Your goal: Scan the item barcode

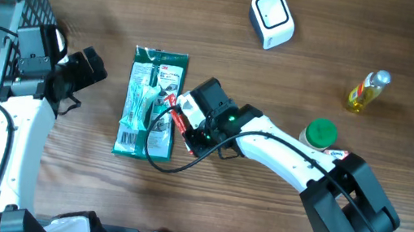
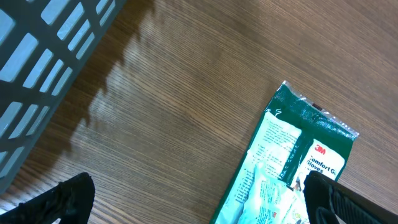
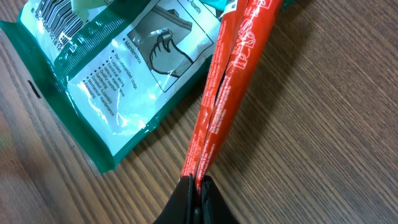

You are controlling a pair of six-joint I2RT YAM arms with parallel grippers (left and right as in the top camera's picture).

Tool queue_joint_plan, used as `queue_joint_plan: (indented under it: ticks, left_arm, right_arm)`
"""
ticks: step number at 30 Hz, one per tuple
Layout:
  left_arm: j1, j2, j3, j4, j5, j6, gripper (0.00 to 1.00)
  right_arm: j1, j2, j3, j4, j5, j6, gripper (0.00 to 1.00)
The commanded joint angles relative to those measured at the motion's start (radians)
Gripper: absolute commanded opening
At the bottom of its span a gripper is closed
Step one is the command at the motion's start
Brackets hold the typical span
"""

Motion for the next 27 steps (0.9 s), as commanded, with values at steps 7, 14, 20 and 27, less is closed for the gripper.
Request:
queue_joint_plan:
  ticks: [7,14,20,27]
  left_arm:
    - [0.003,0.005,0.014,0.001,-0.01,-0.012,1.0]
    - [0.003,0.005,0.014,0.001,-0.01,-0.012,1.0]
    - [0.003,0.005,0.014,0.047,-0.005,-0.013,1.0]
    - [-0.002,0.005,0.014,0.005,0.698,-0.071,0.93]
  right_arm:
    - [0.005,0.008,-0.003,0.011,0.005,0.02,0.04]
    - [-0.029,-0.009,0.011,0.013,-0.027,0.09,0.04]
    - [-0.127,-0.144,0.012,0.014,-0.403,0.077,0.04]
    - [-0.197,-0.169,0.011,0.015,-0.725,0.034,0.04]
